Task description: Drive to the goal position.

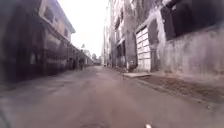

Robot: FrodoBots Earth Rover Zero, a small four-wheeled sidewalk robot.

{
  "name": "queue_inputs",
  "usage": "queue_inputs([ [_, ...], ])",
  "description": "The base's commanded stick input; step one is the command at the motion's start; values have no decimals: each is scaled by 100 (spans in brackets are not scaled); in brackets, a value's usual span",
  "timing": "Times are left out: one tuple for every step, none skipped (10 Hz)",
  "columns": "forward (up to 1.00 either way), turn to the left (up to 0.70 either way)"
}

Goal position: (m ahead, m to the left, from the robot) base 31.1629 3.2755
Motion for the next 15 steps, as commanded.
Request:
queue_inputs([
  [100, 0],
  [100, 0],
  [100, 0],
  [100, 0],
  [100, 0],
  [100, 0],
  [100, 0],
  [100, 32],
  [100, 36],
  [100, 40],
  [100, 40],
  [100, 40],
  [100, 40],
  [100, 0],
  [100, 0],
])
